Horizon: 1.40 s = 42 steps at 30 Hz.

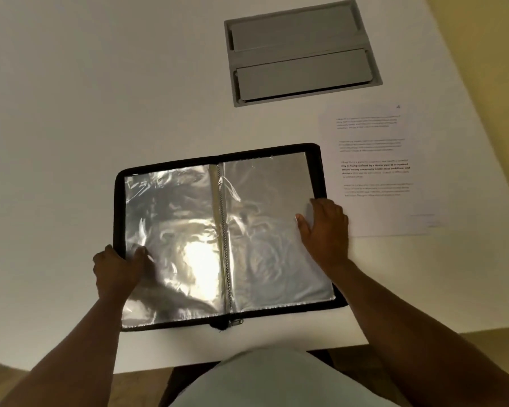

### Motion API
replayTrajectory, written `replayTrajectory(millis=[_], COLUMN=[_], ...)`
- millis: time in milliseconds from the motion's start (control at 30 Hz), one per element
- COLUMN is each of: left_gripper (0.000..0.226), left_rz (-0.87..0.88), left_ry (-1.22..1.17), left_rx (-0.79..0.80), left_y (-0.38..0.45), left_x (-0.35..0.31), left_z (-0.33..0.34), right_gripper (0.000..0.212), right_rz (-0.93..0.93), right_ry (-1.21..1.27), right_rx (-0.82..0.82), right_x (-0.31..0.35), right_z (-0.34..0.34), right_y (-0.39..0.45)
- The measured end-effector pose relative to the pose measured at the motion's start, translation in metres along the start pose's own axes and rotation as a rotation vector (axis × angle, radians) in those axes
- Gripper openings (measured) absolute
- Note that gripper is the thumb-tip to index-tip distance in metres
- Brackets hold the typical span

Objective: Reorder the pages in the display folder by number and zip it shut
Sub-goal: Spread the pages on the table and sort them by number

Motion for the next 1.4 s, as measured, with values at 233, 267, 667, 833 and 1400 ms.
replayTrajectory(millis=[233,267,667,833,1400], left_gripper=[0.057,0.057,0.031,0.014,0.048], left_rz=[-0.048,-0.037,-0.052,0.002,0.667], left_ry=[0.026,0.023,-0.216,-0.235,-0.069], left_rx=[0.038,0.041,0.093,0.135,-0.034], left_y=[0.009,0.011,0.029,0.029,-0.052], left_x=[0.006,0.009,0.029,0.042,-0.089], left_z=[-0.008,-0.008,-0.016,-0.017,0.023], right_gripper=[0.037,0.037,0.031,0.032,0.043], right_rz=[0.057,0.092,0.479,0.521,0.537], right_ry=[-0.104,-0.124,-0.084,-0.073,0.089], right_rx=[0.016,0.013,0.034,0.077,-0.108], right_x=[0.003,0.003,0.003,0.002,-0.064], right_z=[0.000,0.000,-0.015,-0.025,-0.073], right_y=[-0.047,-0.053,-0.095,-0.099,-0.022])
Point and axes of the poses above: each hand's wrist, its own y-axis towards the middle knuckle, its own z-axis out of the palm, x = y × z, the point moved 2 cm from there along y, towards the middle knuckle, and after that the axes turned 2 degrees about -x, right-handed, at the moved point
